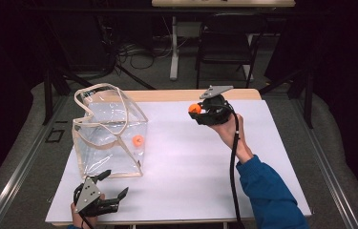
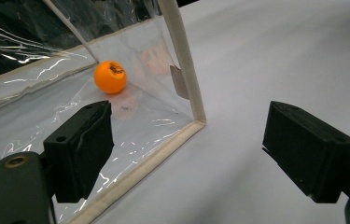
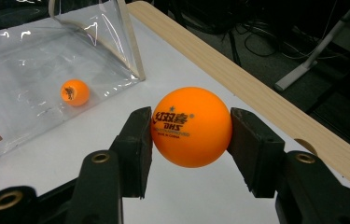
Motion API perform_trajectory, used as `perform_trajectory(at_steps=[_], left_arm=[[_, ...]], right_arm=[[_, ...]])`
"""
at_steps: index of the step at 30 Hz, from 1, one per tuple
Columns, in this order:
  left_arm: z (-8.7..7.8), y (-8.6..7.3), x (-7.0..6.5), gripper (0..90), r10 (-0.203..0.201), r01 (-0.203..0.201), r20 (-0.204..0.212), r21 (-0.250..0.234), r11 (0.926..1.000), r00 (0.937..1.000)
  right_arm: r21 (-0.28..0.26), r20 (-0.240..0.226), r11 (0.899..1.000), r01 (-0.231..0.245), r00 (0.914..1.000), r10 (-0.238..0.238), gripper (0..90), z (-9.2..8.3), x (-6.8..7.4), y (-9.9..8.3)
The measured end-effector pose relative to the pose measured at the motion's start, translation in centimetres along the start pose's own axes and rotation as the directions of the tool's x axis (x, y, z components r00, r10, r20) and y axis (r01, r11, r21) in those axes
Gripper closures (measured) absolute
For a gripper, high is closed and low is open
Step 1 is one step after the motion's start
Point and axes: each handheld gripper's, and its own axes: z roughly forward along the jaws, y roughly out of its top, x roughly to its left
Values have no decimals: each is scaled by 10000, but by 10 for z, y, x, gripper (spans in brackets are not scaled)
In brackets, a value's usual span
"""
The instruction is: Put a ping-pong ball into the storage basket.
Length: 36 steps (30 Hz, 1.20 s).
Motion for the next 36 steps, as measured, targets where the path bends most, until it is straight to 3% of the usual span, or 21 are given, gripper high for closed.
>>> perform_trajectory(at_steps=[36], left_arm=[[0, 0, 0, 160, 10, -10, -30, -4, 10000, 10000]], right_arm=[[-447, -111, 9986, 292, 9995, -298, 506, -6, 6, 24]])
